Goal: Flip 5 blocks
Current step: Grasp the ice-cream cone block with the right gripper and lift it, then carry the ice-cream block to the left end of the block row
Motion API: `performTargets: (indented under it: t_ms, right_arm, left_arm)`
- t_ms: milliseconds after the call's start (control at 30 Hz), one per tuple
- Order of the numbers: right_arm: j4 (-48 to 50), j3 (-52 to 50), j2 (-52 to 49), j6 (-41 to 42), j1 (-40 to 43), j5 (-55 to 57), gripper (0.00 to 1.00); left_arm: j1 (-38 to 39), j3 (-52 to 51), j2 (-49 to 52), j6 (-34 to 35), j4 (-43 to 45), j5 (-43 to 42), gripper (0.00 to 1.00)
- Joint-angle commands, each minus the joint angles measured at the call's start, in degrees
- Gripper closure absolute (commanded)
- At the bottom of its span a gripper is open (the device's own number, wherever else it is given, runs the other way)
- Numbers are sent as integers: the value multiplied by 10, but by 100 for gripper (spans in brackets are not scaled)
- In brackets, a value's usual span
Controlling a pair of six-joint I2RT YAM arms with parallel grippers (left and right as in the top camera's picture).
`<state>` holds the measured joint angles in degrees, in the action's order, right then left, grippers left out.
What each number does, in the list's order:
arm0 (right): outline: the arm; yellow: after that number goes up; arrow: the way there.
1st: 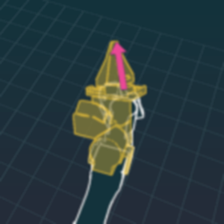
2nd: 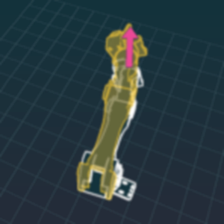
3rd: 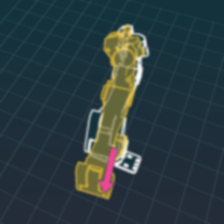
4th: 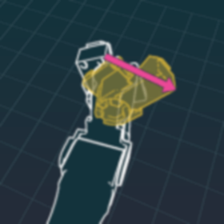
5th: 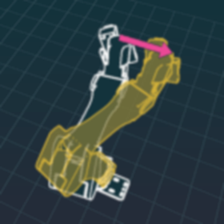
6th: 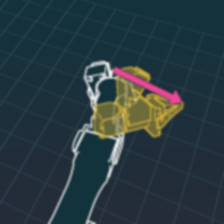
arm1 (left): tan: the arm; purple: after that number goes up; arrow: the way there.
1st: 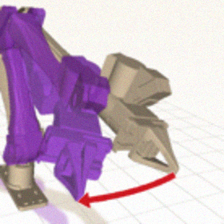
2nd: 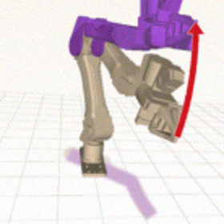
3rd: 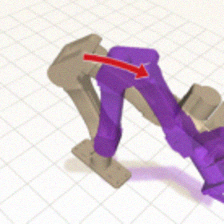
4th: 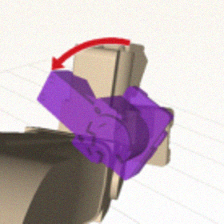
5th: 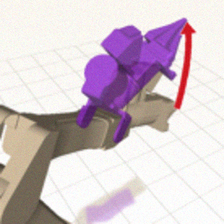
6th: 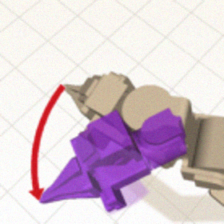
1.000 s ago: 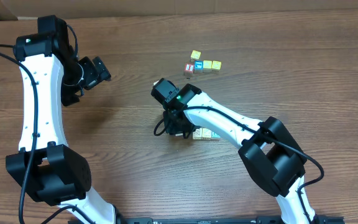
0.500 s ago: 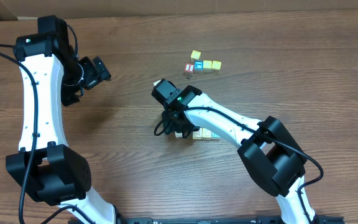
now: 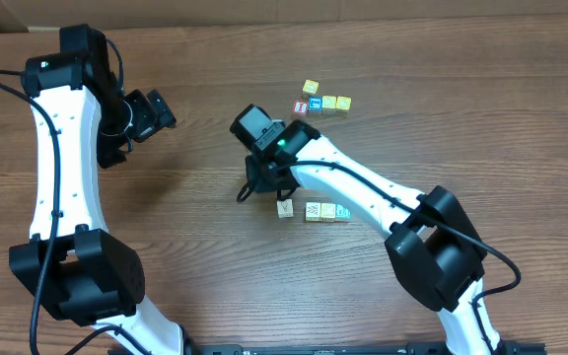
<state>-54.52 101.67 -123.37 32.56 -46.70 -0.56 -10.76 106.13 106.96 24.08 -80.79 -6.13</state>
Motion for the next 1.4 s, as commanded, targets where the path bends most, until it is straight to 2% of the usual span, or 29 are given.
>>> performTargets:
  t_ms: [0, 33, 233, 500, 900, 1367]
  right_arm:
    - [7, 12, 10, 5, -28, 5, 92]
    - [14, 11, 9, 9, -34, 5, 96]
    - [38, 2, 9, 95, -55, 5, 96]
    - [50, -38, 9, 90, -55, 13, 96]
    - [47, -72, -13, 110, -55, 115, 96]
    - [-9, -72, -13, 137, -54, 115, 96]
  left_arm:
    - [0, 0, 6, 2, 1, 4, 0]
    - [0, 0, 6, 2, 0, 4, 0]
    - [0, 0, 6, 2, 0, 4, 0]
    - [0, 0, 6, 2, 0, 4, 0]
    - [2, 0, 6, 2, 1, 4, 0]
    - [2, 0, 6, 2, 0, 4, 0]
